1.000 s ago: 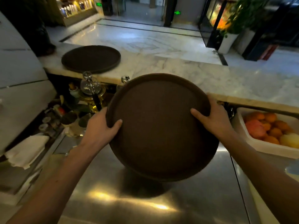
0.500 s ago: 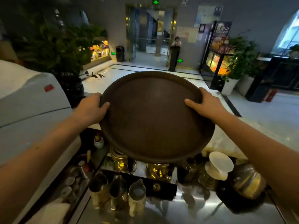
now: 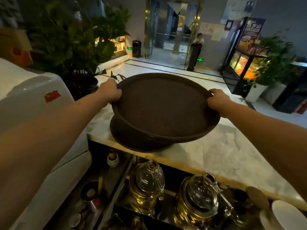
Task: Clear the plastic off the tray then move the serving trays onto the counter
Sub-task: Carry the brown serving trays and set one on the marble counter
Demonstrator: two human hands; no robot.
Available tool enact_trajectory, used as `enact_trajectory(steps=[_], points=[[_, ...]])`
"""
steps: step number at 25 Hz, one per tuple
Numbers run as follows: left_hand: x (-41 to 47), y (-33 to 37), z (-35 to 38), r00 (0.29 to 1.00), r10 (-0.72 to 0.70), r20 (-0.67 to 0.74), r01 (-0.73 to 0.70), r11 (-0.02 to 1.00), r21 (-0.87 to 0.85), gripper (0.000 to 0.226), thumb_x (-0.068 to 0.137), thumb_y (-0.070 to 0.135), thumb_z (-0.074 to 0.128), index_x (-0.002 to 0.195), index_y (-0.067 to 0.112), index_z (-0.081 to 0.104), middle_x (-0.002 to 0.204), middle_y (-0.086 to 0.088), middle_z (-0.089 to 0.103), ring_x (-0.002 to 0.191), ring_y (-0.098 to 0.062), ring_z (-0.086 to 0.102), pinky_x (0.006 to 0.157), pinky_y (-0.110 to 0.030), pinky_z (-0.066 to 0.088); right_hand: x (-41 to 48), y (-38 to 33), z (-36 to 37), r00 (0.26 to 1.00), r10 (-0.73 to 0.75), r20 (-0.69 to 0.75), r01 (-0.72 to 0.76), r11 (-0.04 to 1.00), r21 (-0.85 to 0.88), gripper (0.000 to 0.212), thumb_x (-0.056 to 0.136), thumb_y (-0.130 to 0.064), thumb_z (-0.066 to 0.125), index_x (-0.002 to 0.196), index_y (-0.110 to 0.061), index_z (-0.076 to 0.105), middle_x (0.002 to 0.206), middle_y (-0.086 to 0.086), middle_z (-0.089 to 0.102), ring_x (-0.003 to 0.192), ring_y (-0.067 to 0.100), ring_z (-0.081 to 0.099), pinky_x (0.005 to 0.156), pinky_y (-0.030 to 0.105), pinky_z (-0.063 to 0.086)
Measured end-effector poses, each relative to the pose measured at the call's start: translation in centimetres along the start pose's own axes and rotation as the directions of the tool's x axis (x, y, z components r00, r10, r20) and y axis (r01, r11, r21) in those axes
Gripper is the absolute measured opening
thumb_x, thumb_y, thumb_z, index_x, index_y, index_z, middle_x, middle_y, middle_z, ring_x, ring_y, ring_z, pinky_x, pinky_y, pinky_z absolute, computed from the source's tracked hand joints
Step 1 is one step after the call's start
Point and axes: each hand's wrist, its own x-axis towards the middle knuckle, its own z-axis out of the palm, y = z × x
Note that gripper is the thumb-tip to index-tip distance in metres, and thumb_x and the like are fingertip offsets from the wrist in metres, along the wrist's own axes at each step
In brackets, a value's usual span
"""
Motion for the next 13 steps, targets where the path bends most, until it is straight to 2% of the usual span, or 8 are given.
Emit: enact_trajectory(steps=[4,8,10,13], points=[[5.4,-2.7,4.7,0.995,-0.096,-0.027,0.096,0.995,-0.018,0.033,0.096,0.014,0.053,0.127,0.002,0.053,0.124,-0.021,0.058,0.112,-0.038,0.058,0.085,-0.043,0.051,4.8,0.0,4.7,0.999,0.028,-0.020,-0.029,0.998,-0.052,0.036,0.097,-0.007,0.044,0.132,-0.007,0.046,0.117,0.017,0.055,0.108,0.035,0.057,0.087,0.042,0.049],[8.8,-5.8,8.4,0.981,-0.187,-0.045,0.188,0.982,0.014,0.034,0.095,0.011,0.055,0.128,0.002,0.053,0.127,-0.022,0.058,0.115,-0.039,0.057,0.092,-0.045,0.051,7.0,1.6,10.2,0.999,0.035,-0.002,-0.035,0.987,-0.154,0.020,0.095,-0.006,0.042,0.112,0.002,0.048,0.104,0.022,0.051,0.090,0.033,0.050,0.074,0.040,0.044],[9.5,-7.7,10.2,0.979,-0.195,-0.051,0.198,0.978,0.067,0.033,0.095,0.012,0.054,0.126,0.001,0.056,0.124,-0.022,0.059,0.112,-0.040,0.058,0.088,-0.043,0.050,7.5,2.5,12.6,0.999,0.035,0.022,-0.030,0.981,-0.191,0.020,0.094,-0.006,0.043,0.111,0.004,0.048,0.110,0.025,0.053,0.094,0.036,0.053,0.078,0.043,0.047],[10.1,-10.7,12.7,0.979,-0.195,-0.066,0.202,0.971,0.126,0.031,0.095,0.016,0.056,0.122,0.001,0.059,0.122,-0.023,0.061,0.112,-0.041,0.058,0.089,-0.044,0.050,8.0,3.4,15.2,0.997,0.036,0.074,-0.019,0.975,-0.221,0.024,0.094,-0.007,0.044,0.115,0.004,0.049,0.115,0.025,0.055,0.105,0.039,0.055,0.089,0.046,0.049]])
